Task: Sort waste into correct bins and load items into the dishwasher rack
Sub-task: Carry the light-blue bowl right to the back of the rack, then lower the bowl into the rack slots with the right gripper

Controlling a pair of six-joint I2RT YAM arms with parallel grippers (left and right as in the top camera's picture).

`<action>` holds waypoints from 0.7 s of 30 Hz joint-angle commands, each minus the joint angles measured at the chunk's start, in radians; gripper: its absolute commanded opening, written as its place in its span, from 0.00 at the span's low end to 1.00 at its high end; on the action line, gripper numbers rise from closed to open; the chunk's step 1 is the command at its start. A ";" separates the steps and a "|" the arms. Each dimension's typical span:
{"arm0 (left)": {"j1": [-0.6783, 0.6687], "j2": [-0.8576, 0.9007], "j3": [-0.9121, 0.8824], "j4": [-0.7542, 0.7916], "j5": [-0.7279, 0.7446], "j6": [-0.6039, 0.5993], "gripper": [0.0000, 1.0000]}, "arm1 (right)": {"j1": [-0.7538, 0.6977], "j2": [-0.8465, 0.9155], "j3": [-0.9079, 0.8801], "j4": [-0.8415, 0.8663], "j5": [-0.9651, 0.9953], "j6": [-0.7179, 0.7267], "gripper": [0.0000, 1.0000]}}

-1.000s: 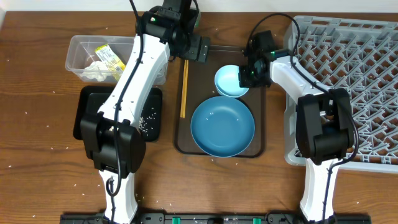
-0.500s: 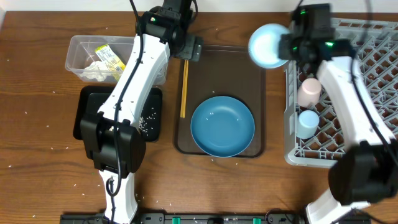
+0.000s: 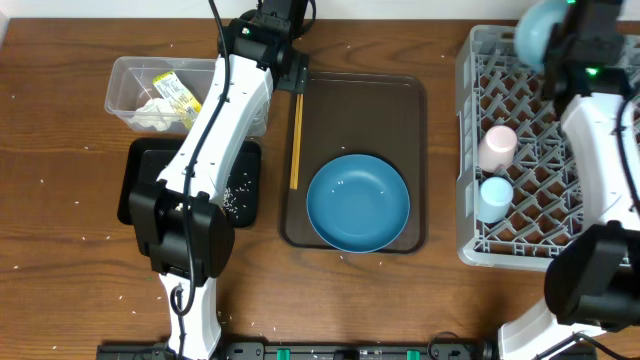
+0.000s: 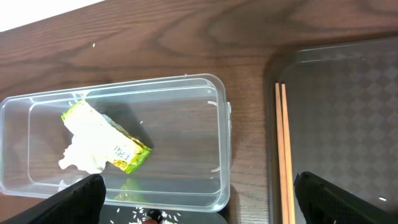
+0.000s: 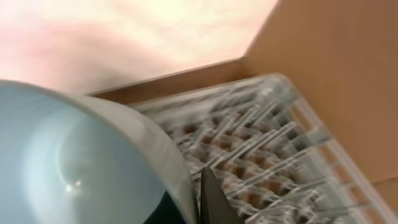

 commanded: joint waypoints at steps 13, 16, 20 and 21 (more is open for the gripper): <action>0.001 0.008 -0.004 -0.003 -0.028 -0.010 0.98 | -0.148 0.176 0.006 0.296 0.122 -0.536 0.01; 0.001 0.008 -0.004 -0.003 -0.028 -0.010 0.98 | -0.143 0.225 0.006 0.370 0.136 -0.639 0.01; 0.001 0.008 -0.004 -0.003 -0.028 -0.010 0.98 | -0.140 0.271 0.006 0.426 0.135 -0.694 0.01; 0.001 0.008 -0.004 -0.003 -0.028 -0.010 0.98 | -0.138 0.279 0.006 0.428 0.135 -0.704 0.01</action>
